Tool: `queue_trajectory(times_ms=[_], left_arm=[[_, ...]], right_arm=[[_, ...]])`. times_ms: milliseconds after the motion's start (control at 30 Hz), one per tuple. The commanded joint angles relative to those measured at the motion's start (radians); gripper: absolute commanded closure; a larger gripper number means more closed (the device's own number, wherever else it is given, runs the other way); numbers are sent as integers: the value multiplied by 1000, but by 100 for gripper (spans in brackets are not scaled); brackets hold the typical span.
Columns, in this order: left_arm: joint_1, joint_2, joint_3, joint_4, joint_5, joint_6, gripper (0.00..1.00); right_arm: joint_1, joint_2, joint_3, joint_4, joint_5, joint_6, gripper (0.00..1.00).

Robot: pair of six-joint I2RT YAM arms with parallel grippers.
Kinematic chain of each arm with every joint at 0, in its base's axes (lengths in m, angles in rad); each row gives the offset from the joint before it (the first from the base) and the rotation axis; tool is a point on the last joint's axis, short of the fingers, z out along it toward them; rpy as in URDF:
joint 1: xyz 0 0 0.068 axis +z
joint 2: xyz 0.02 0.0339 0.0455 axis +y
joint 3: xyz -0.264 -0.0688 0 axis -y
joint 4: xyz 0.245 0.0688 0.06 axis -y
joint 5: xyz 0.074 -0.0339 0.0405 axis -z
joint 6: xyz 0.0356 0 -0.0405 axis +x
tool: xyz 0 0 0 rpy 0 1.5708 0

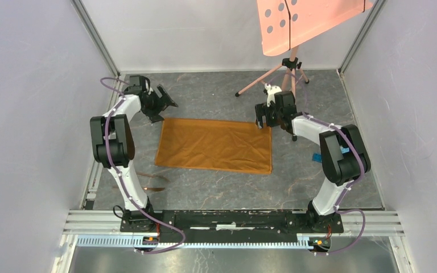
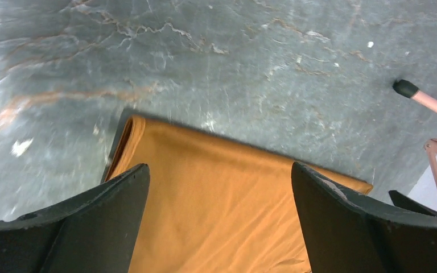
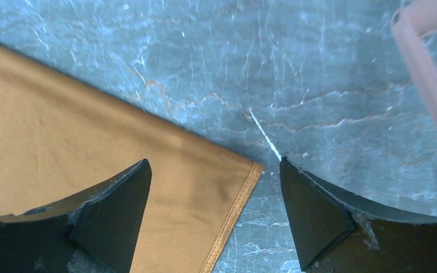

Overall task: Fold the napkin into a case and place the utensils inside
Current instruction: Smooth out the rectangle-folded napkin at the center of the board.

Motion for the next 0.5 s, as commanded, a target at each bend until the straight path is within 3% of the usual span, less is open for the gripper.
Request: queue_trajectory(times_ms=[0,133,333,467], left_arm=[[-18,-237,4,-101,-67,57,0],[-96,-363,-58,-175,-30,76,0],[-352,-514,-234,-165,41,119,0],[-480,-543,-327,-106,50,76,0]], right_arm=[[48,-76,95,-111,54,-21,10],[123,-165,41,-188,-28,35,10],[196,-337,-182,-146,-214,180,12],[195,-418,-312,-167,-227,183,15]])
